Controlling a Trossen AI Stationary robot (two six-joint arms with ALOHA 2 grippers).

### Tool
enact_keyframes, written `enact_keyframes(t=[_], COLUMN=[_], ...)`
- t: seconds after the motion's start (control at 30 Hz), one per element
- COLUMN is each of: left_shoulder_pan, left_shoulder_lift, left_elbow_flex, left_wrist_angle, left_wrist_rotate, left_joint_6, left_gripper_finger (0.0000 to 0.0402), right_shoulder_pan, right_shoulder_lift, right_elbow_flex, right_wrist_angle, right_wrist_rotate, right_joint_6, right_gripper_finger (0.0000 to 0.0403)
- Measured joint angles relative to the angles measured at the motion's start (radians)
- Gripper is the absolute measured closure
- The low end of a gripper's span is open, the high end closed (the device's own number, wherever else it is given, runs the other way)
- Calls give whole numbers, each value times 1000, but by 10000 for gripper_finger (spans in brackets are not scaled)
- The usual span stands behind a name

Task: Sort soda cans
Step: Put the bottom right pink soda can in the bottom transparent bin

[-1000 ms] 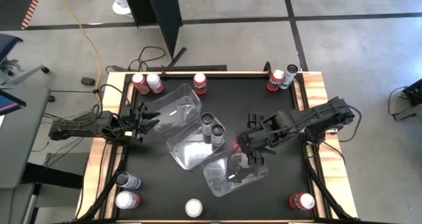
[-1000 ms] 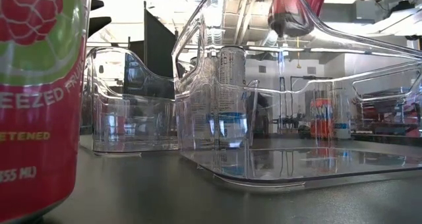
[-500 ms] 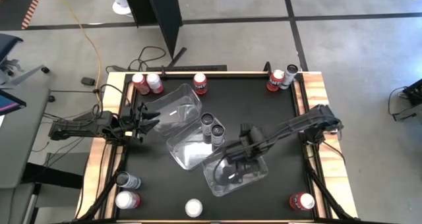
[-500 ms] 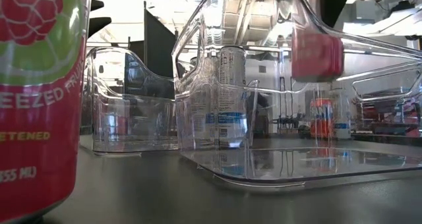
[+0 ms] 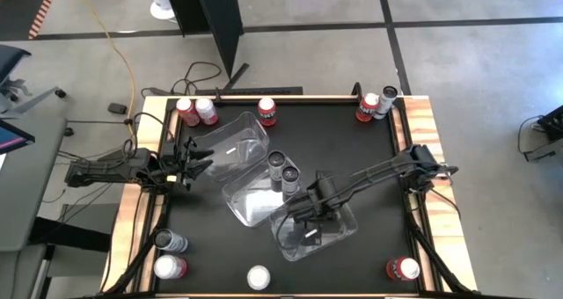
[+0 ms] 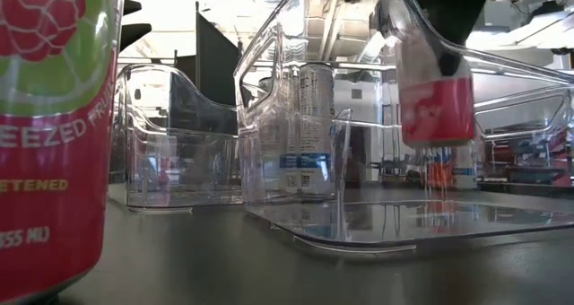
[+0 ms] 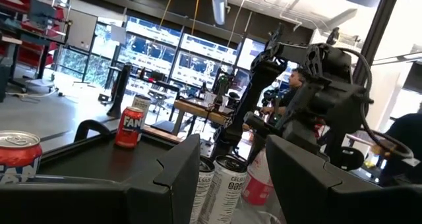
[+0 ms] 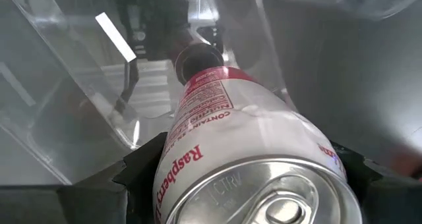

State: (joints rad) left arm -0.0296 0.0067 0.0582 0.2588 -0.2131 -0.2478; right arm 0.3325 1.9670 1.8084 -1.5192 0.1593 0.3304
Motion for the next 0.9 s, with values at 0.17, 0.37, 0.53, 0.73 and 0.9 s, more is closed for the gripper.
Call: enact_keyframes(t=[0.17, 0.37, 0.53, 0.73, 0.9], left_shoulder_pan=[0, 0, 0, 0, 0], left_shoulder_lift=[0, 0, 0, 0, 0], left_elbow_flex=[0, 0, 0, 0, 0], left_wrist_angle=[-4, -7, -7, -8, -7], left_wrist_rotate=[16, 25, 25, 24, 30], left_joint_6=[0, 0, 4, 4, 4], left_gripper_finger=[233, 233, 233, 233, 233], right_shoulder_pan=[1, -7, -13, -31, -39], right_shoulder_lift=[2, -2, -2, -6, -8], right_elbow_flex=[-26, -124, -171, -227, -243], right_wrist_angle=[29, 63, 137, 181, 205], right_wrist_rotate=[-10, -29, -38, -49, -49], right_joint_6=[59, 134, 134, 141, 141], right_gripper_finger=[95, 95, 95, 95, 95])
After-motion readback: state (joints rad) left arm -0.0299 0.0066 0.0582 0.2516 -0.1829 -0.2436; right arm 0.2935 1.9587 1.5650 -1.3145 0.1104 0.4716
